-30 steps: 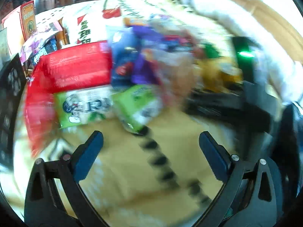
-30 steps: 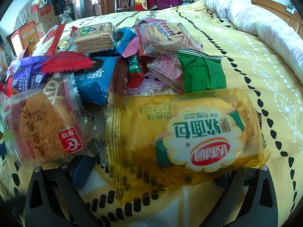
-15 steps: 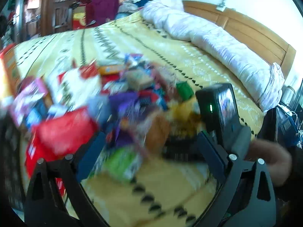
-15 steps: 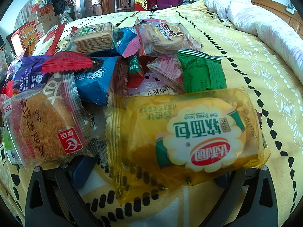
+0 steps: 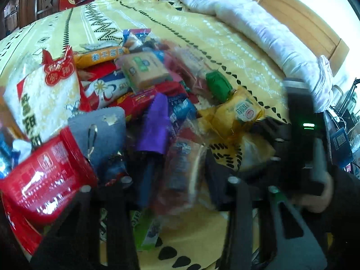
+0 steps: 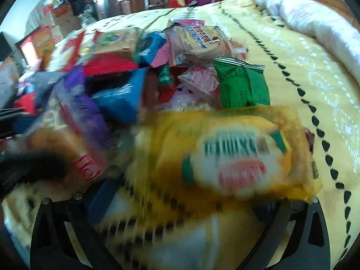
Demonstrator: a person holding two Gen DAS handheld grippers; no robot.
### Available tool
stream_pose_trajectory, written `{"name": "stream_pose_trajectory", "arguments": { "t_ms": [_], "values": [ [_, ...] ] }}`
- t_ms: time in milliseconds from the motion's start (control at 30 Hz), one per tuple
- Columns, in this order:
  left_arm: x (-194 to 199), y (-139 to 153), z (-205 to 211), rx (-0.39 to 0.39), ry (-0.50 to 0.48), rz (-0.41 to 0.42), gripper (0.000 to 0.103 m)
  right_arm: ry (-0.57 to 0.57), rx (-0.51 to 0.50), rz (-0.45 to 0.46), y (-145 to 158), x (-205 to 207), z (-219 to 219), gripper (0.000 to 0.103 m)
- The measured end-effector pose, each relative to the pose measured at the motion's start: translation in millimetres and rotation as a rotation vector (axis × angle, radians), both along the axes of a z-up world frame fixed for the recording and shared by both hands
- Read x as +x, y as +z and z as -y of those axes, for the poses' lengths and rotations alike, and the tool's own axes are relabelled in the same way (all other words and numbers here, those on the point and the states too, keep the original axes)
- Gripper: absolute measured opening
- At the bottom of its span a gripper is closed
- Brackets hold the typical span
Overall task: Organize snacks
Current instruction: 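Grasp the yellow bread packet with the right tool while the left grasps a clear biscuit packet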
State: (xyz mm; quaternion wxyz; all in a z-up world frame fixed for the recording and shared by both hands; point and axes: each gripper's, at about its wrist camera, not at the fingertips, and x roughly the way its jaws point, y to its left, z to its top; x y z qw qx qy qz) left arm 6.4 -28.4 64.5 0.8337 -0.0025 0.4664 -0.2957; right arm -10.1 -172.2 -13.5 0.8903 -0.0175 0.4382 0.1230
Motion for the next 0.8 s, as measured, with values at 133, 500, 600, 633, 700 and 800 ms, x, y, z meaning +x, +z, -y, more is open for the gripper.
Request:
{"name": "stream_pose_trajectory", "arguments": {
  "t_ms": [133, 500, 600, 633, 700, 800],
  "values": [
    [-9, -7, 9, 0.014, -0.016, 0.019, 0.04, -0.014, 0.044, 0.02, 15, -39, 20, 0.102],
    [-24, -5, 18, 0.051, 0.02, 0.05, 0.036, -0.101, 0.101, 0.029, 36, -52, 64, 0.1],
    [-25, -4, 14, 0.036, 0.024, 0.022, 0.035, -0.061, 0.032, 0.044, 46, -34, 59, 0.1],
    [-24, -4, 12, 0.03, 0.029, 0.007, 0.035, -0.029, -0.003, 0.037, 48, -30, 56, 0.1],
    [-24, -1, 7, 0.009, 0.032, -0.005, 0.035, 0.072, -0.096, 0.038, 59, -21, 44, 0.1],
    [-21, 2, -1, -0.033, 0.04, -0.035, 0.035, 0.264, -0.283, -0.009, 68, -13, 25, 0.099]
  ]
}}
